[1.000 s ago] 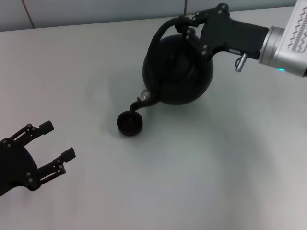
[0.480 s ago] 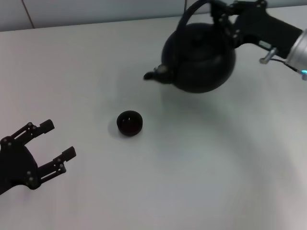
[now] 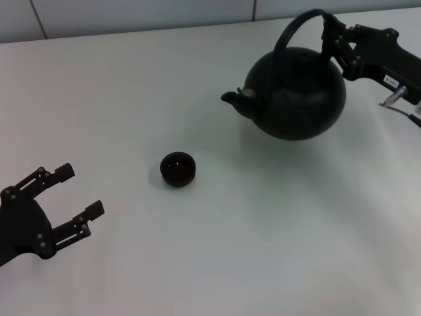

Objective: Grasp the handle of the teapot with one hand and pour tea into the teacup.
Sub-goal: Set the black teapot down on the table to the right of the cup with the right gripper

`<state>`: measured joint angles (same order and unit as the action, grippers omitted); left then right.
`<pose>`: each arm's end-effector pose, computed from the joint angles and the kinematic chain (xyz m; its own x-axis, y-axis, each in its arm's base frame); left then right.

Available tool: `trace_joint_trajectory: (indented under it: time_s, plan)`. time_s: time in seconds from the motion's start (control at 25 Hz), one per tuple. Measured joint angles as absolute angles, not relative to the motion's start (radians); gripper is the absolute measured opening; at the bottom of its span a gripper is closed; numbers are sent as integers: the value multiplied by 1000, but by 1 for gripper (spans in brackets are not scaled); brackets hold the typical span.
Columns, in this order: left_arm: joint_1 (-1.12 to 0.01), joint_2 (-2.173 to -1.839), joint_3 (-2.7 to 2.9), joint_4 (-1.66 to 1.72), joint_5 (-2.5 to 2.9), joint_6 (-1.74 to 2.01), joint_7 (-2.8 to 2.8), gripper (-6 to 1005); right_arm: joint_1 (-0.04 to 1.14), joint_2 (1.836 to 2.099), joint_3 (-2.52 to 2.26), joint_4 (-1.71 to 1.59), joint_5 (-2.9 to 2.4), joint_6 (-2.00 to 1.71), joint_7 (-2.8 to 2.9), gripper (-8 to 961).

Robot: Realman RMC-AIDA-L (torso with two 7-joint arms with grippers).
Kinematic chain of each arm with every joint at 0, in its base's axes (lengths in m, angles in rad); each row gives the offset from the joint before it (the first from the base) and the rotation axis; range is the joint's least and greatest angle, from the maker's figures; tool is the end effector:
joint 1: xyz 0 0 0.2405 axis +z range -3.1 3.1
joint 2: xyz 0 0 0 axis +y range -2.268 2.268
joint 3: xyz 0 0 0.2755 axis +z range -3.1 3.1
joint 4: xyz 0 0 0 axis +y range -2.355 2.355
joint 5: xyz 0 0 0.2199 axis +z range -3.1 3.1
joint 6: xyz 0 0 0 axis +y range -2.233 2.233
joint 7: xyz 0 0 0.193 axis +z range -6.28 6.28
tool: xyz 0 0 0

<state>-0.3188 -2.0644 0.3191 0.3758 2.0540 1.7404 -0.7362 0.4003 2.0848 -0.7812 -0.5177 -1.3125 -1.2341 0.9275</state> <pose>-0.3249 0.2712 -0.0458 0.7453 0.0672 0.6634 0.3990 -0.8420 -0.3630 0.3038 0.4026 -0.0010 0.6935 -0.0301 -0.7199 -0.6049 -0.5670 -0.5591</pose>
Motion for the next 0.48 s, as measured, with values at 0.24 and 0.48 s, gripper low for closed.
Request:
trace_joint_trajectory:
  time_s: [0.24, 0.48]
  plan:
    - [-319, -2063, 319, 376, 2054, 1747, -736, 812, 394, 2083, -781, -449, -1277, -1248, 859, 169]
    - [-316, -2063, 321, 376, 2054, 1750, -738, 812, 389, 2082, -781, -394, -1264, -1255, 779, 176]
